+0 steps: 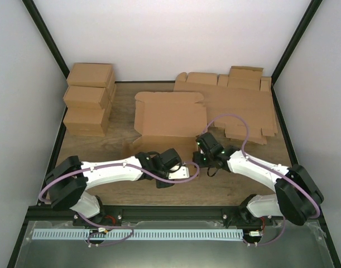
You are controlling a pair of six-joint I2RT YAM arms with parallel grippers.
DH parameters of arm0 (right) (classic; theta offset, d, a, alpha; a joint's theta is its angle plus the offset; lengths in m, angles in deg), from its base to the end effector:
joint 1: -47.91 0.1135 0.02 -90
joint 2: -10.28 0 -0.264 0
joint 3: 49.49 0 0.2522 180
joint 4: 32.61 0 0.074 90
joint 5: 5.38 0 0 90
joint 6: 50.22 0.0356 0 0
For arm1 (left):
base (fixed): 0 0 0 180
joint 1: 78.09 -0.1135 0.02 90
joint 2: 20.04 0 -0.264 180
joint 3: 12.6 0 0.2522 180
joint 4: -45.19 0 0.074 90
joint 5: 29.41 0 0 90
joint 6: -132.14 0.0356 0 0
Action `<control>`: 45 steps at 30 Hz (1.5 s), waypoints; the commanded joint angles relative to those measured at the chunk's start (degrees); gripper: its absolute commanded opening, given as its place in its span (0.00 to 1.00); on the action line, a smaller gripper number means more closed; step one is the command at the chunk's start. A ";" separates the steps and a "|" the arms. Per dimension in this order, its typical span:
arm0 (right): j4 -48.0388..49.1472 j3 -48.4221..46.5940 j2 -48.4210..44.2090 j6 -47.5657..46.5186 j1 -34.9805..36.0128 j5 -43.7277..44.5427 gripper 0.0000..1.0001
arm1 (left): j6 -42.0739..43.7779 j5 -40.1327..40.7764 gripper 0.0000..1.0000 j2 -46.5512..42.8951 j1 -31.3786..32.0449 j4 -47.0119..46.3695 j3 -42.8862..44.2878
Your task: Fold the paper box
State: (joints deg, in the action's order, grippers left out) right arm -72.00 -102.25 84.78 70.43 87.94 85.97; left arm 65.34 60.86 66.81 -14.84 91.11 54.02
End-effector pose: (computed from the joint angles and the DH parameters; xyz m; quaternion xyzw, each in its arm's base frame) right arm 0.1817 0.1516 0.1785 -0.0763 0.9654 0.1349 0.2099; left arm 0.1291 -0.2557 0.1897 0.6697 0.7133 -0.0686 0.1949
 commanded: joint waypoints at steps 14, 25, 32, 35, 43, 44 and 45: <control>-2.01 -6.86 4.38 -3.03 -3.90 -0.30 0.33 | -0.04 -1.07 0.05 1.98 -0.29 0.06 2.51; -3.75 -9.06 8.70 -3.73 -3.82 3.91 0.09 | -3.56 0.48 0.17 3.19 -0.26 -3.23 4.37; -4.07 -7.31 5.92 -3.24 -3.82 7.90 0.01 | -11.24 3.81 0.49 -2.11 -1.41 -1.19 7.46; -2.97 -5.62 2.60 -2.90 -3.83 8.71 0.01 | -19.49 1.52 0.61 -8.25 -5.92 0.33 7.37; -2.43 -2.92 -2.08 -1.20 -3.89 11.49 0.01 | -43.20 -6.90 0.72 -21.63 -25.58 4.63 0.65; -2.30 -2.77 -2.28 -1.09 -3.91 11.49 0.01 | -46.18 -7.03 0.75 -22.44 -28.18 5.33 -0.66; -2.22 -2.53 -2.46 -0.98 -3.91 11.42 0.01 | -47.88 -7.86 0.75 -23.17 -31.01 5.76 -1.87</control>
State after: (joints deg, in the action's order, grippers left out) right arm -75.80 -105.09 83.93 67.92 84.36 95.26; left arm 31.28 58.04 45.46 -38.29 92.25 57.08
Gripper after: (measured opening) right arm 0.041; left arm 0.740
